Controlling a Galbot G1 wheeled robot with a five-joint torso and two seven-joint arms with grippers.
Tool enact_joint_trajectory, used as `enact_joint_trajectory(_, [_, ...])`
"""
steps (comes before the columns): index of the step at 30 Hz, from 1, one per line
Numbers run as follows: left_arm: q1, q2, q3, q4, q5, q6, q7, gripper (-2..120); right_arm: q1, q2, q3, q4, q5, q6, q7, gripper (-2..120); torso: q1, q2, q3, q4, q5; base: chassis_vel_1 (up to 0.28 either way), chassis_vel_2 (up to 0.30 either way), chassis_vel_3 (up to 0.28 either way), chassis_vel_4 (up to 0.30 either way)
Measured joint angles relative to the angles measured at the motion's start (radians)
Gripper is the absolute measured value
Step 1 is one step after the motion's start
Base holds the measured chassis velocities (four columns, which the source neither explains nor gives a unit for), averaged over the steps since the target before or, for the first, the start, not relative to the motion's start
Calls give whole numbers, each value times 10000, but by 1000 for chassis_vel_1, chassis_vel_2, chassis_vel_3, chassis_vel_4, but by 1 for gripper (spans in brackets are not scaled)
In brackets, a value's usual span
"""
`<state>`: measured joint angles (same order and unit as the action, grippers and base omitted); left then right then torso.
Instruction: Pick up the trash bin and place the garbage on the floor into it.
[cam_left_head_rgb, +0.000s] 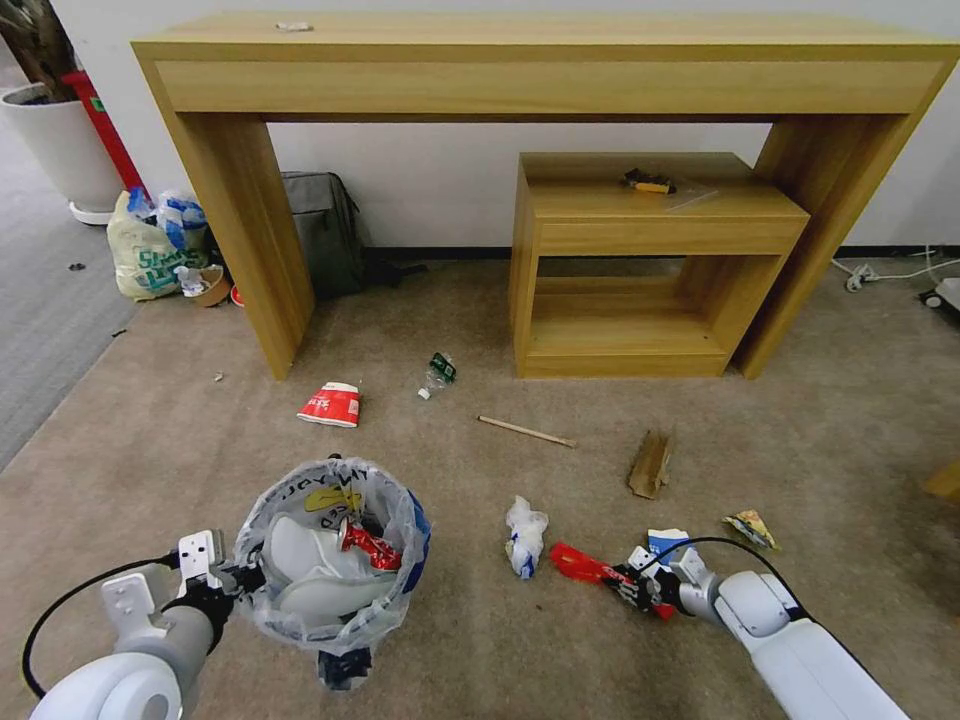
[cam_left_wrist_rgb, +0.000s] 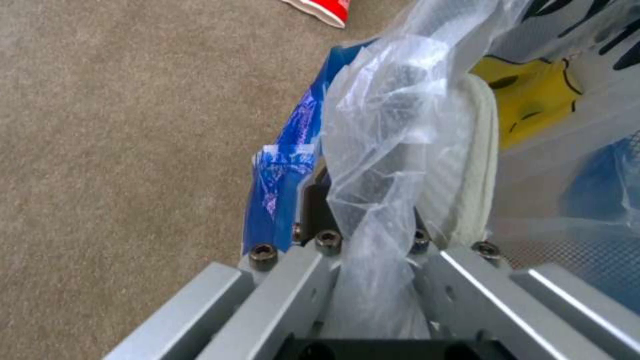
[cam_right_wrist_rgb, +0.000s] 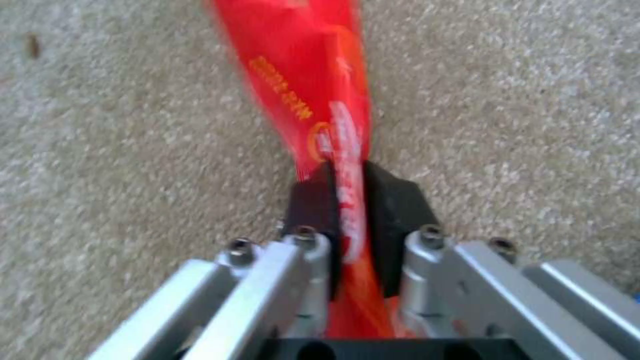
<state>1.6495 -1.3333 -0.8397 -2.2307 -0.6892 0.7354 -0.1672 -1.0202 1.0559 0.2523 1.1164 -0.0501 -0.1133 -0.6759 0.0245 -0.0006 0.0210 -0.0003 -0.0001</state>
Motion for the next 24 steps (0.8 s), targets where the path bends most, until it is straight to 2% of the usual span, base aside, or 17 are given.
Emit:
enact_joint_trajectory(1, [5, 18, -5, -8, -2, 0, 0, 0, -39, 38, 73, 52, 43, -23, 82, 3, 0, 0, 0, -1, 0, 0, 0, 0, 0])
enact_joint_trajectory(3, [7, 33, -6, -19, -7, 0, 0, 0, -84, 63, 164, 148, 116, -52, 153, 0, 0, 0, 0, -1, 0, 0, 0, 0, 0])
enact_joint_trajectory(6, [2, 78, -6, -25, -13, 0, 0, 0, -240, 110, 380, 488, 391, -155, 359, 0, 0, 0, 0, 0, 0, 0, 0, 0, 0])
enact_joint_trajectory(16, [-163, 281, 168, 239, 50, -1, 14, 0, -902, -46, 1076, 2827, 1661, -219, 1380, 0, 0, 0, 0, -2, -1, 0, 0, 0, 0])
enact_joint_trajectory(20, [-323, 424, 368, 493, 125, -1, 19, 0, -331, 64, 965, 4235, 2373, -499, 1642, 0, 0, 0, 0, -1, -4, 0, 0, 0, 0])
enact_joint_trajectory(21, [-323, 424, 368, 493, 125, -1, 19, 0, -331, 64, 965, 4235, 2373, -499, 1642, 0, 0, 0, 0, -1, -4, 0, 0, 0, 0])
enact_joint_trajectory(24, [-472, 609, 527, 645, 131, -1, 17, 0, 369, 346, 183, 5412, 3223, -678, 2254, 0, 0, 0, 0, 0, -6, 0, 0, 0, 0])
